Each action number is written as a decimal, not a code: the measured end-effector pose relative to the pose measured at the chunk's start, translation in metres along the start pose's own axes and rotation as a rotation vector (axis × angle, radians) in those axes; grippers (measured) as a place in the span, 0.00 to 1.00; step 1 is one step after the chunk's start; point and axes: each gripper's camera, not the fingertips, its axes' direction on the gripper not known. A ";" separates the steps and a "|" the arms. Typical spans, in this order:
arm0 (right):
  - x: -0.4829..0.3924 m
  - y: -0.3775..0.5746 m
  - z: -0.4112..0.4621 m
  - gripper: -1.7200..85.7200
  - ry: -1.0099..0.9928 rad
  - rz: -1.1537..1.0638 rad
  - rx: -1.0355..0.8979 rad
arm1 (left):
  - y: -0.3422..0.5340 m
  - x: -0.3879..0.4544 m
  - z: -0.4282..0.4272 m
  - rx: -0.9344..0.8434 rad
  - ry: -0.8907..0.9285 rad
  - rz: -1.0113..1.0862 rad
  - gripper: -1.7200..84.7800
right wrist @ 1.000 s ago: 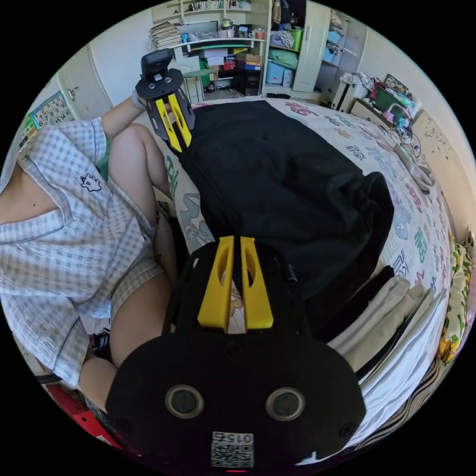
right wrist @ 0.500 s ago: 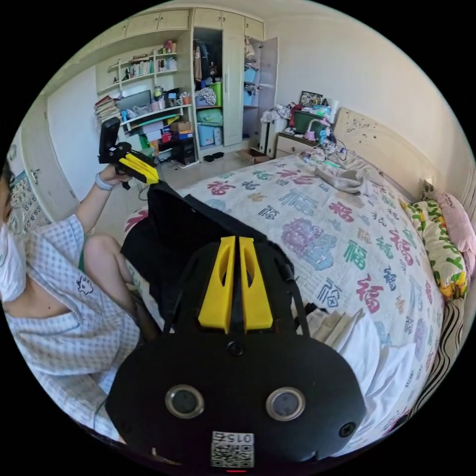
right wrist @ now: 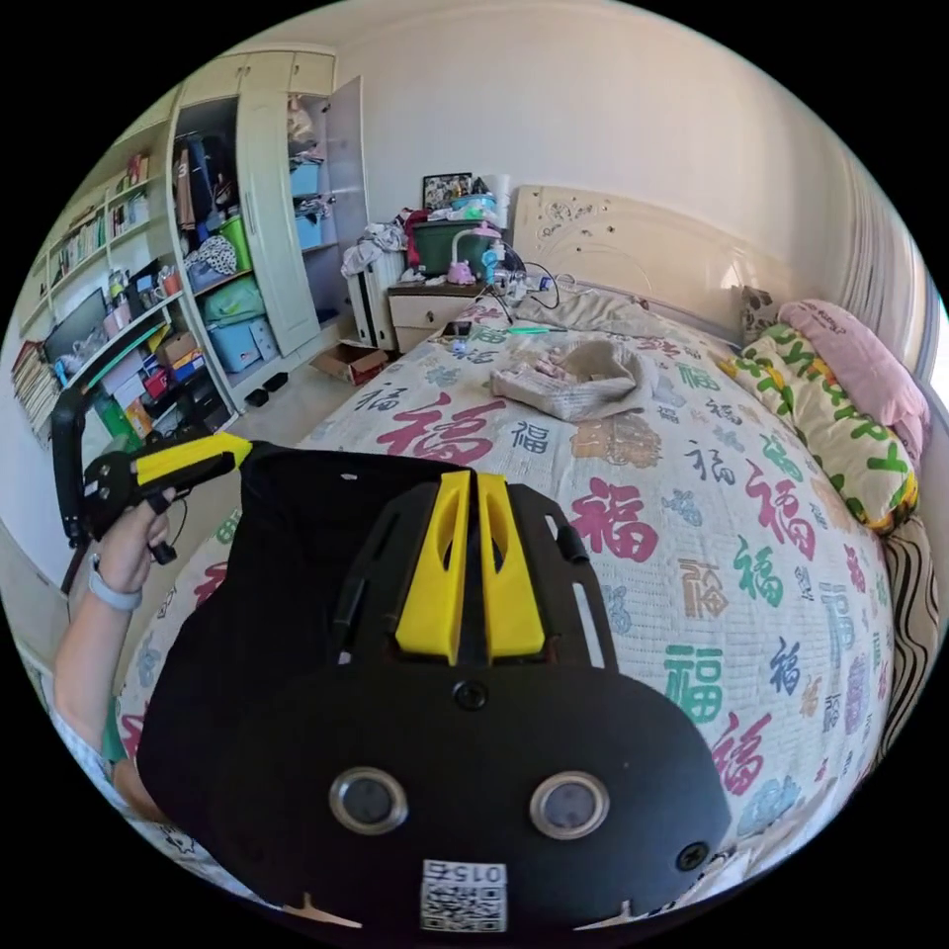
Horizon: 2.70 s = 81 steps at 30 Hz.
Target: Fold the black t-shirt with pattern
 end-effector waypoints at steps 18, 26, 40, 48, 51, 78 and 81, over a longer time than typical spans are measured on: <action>-0.030 0.263 -0.161 0.10 -0.260 -0.525 -0.251 | 0.152 -0.082 -0.156 -0.192 0.544 0.106 0.07; -0.051 0.426 -0.208 0.13 -0.171 -0.535 -0.435 | 0.277 -0.100 -0.260 -0.249 0.801 -0.050 0.10; -0.060 0.461 -0.199 0.05 -0.061 -0.507 -0.452 | 0.230 -0.067 -0.239 -0.479 0.903 0.007 0.04; -0.081 0.478 -0.249 0.01 -0.087 -0.555 -0.433 | 0.242 -0.101 -0.308 -0.334 0.815 -0.031 0.01; -0.103 0.489 -0.273 0.01 -0.105 -0.627 -0.441 | 0.246 -0.111 -0.347 -0.286 0.756 -0.020 0.02; -0.095 0.249 -0.129 0.15 -0.169 -0.363 -0.310 | 0.067 0.044 -0.200 -0.269 0.448 0.176 0.13; -0.095 0.235 -0.094 0.15 -0.102 -0.361 -0.367 | 0.045 0.070 -0.153 -0.256 0.438 0.140 0.13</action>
